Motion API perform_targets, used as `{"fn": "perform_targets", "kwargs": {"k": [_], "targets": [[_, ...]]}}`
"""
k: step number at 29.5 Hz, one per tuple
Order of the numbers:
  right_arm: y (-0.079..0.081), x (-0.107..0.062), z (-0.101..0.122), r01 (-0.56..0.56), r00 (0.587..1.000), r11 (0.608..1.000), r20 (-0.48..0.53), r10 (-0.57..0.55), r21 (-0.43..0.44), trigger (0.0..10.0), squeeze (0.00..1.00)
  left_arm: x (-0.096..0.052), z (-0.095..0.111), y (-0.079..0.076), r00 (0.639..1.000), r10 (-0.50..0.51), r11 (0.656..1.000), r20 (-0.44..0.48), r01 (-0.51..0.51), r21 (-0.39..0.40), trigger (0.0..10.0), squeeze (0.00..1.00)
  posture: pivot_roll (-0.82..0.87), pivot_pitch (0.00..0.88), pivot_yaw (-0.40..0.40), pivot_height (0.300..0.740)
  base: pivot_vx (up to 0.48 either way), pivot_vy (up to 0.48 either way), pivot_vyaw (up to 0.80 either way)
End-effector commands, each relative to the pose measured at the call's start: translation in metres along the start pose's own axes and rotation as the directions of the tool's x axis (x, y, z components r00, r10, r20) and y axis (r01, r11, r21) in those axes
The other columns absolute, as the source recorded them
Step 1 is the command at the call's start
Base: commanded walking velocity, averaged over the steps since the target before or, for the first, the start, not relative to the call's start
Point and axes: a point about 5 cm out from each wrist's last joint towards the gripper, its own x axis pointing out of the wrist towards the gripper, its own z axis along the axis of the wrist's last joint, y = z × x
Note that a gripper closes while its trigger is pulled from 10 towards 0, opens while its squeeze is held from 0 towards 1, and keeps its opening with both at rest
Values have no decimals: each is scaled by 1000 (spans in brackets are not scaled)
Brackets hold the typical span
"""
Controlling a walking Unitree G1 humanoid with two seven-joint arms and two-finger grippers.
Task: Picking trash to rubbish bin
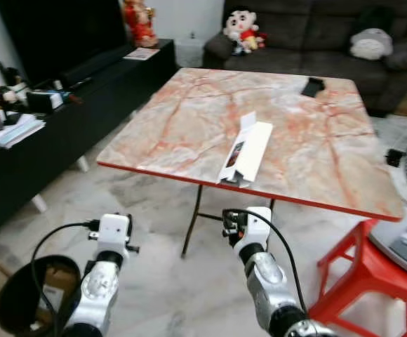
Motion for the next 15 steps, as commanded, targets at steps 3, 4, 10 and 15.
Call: {"fn": "perform_targets", "kwargs": {"k": [3,4,10,15], "targets": [[0,1,1,8,1000,1000,-4,-8,13,10000,0,5,9,-2,999,-26,999,40,25,20,10000,0,45,0,-4,740,0,0,0],[0,1,0,8,1000,1000,-8,-8,17,10000,0,6,10,-2,999,-25,1000,41,24,19,10000,0,44,0,-3,740,0,0,-800],[0,1,2,0,1000,1000,2,0,3,10000,0,7,12,-1,999,-16,1000,42,15,20,10000,0,44,0,-2,740,0,0,-533],[2,2,3,-6,1000,1000,7,6,0,10000,0,7,12,3,999,14,999,41,-16,42,10000,0,44,0,-2,740,0,0,0]]}}
